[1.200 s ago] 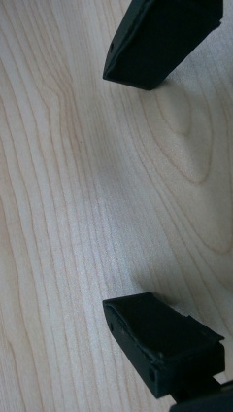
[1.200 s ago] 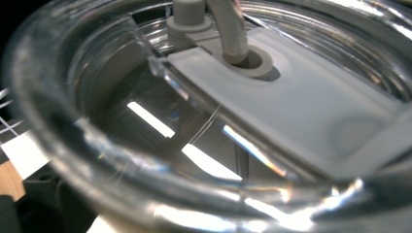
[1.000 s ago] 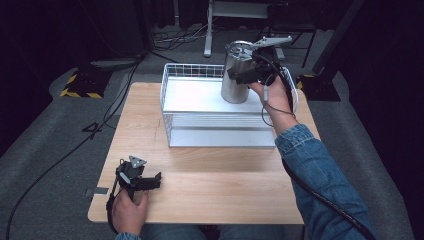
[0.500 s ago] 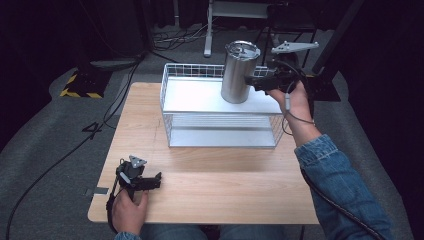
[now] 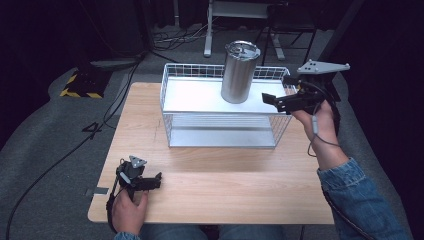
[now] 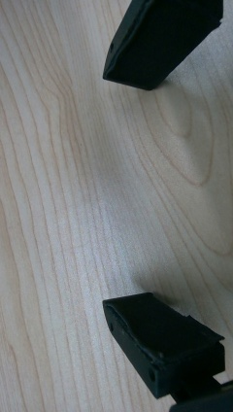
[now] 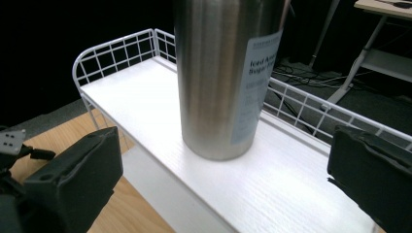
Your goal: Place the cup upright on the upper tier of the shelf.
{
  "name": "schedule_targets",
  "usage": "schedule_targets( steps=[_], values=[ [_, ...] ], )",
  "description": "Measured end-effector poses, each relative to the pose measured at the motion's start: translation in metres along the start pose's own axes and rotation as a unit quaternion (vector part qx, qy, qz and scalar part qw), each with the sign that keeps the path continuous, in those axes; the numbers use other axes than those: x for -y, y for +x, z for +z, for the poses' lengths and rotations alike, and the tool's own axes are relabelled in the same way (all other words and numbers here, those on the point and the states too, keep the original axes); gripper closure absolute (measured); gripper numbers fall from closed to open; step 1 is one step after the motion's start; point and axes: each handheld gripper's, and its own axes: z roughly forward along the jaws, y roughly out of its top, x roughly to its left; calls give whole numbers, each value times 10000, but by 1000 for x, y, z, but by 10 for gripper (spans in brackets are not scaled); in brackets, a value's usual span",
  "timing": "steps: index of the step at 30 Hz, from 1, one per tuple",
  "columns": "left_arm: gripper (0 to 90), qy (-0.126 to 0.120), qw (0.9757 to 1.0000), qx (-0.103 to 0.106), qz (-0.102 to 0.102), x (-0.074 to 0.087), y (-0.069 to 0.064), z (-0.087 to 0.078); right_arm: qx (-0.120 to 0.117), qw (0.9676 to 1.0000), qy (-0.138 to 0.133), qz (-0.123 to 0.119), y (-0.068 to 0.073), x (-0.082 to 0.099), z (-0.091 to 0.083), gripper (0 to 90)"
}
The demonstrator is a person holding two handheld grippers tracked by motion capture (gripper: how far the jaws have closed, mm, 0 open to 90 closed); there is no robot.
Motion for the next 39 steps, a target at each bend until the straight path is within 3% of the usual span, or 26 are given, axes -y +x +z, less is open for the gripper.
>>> schedule_targets(
  steps=[10,18,28,39],
  values=[
    [5,-7,10000,-10,38,0,0,0,-53,9999,-77,-89,8,27,-41,0],
    [5,-6,10000,-7,38,0,0,0,-149,9998,46,-159,19,48,-56,0],
    [5,-5,10000,-8,41,0,0,0,-162,9992,337,-110,27,87,-54,0],
    [5,-2,10000,-10,62,0,1,0,-331,9985,433,103,22,133,-49,0]
  ],
)
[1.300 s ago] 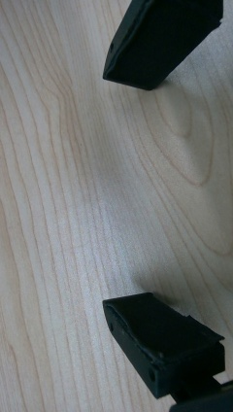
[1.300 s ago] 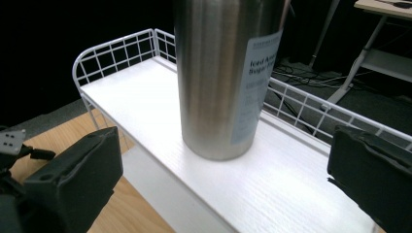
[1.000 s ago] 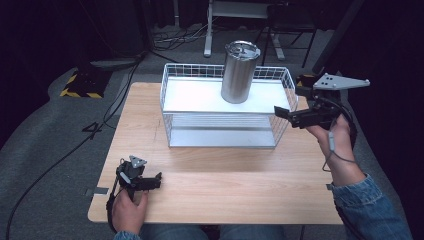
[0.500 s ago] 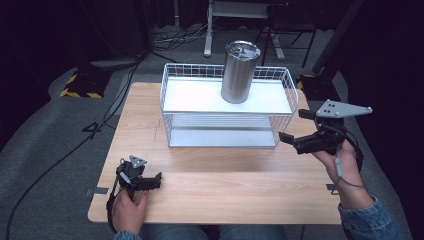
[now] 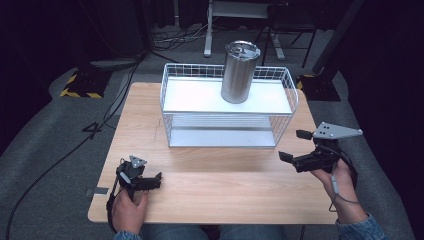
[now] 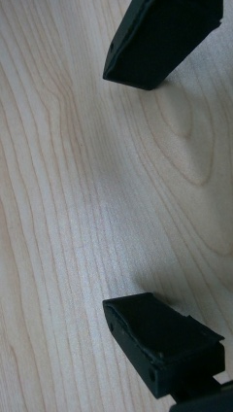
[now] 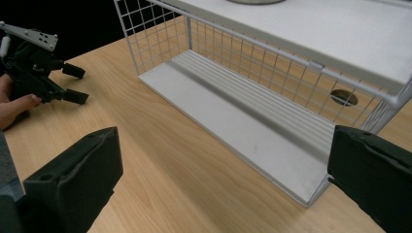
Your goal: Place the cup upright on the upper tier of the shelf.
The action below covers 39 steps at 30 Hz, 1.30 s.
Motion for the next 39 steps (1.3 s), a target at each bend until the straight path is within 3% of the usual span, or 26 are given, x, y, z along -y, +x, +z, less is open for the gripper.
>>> schedule_targets(
  steps=[18,22,26,28,39],
  values=[
    [5,-4,10000,-2,-14,0,0,0,74,9993,179,313,3,61,26,24],
    [5,-5,10000,0,-22,0,0,0,152,9989,168,404,3,73,32,61],
    [5,-5,10000,1,-22,0,0,0,184,9983,154,526,4,86,41,152],
    [5,-2,10000,0,-9,0,0,0,211,9977,168,620,4,92,45,151],
    [5,-5,10000,0,-22,0,0,0,281,9951,544,776,5,118,65,153]
  ],
)
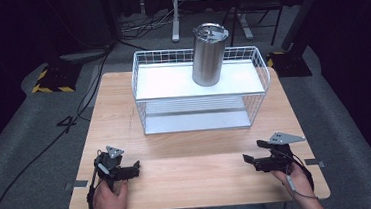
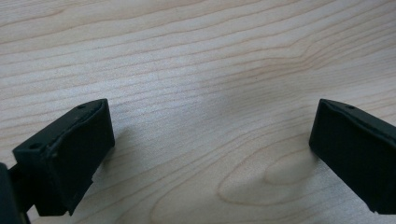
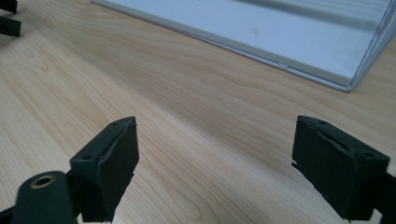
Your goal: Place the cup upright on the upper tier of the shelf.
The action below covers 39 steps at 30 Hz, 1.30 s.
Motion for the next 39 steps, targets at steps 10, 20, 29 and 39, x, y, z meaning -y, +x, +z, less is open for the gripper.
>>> schedule_targets(
  steps=[10,20,29,39],
  values=[
    [5,-1,10000,0,0,0,0,0,-4,9990,405,-195,1,18,14,155],
    [5,0,10000,0,-1,0,0,0,10,9981,552,-258,3,28,22,155],
    [5,-1,10000,0,1,0,0,0,200,9957,582,-690,7,30,25,141],
    [5,-5,10000,-6,-1,0,0,0,195,9960,559,-665,7,30,25,145]
  ],
)
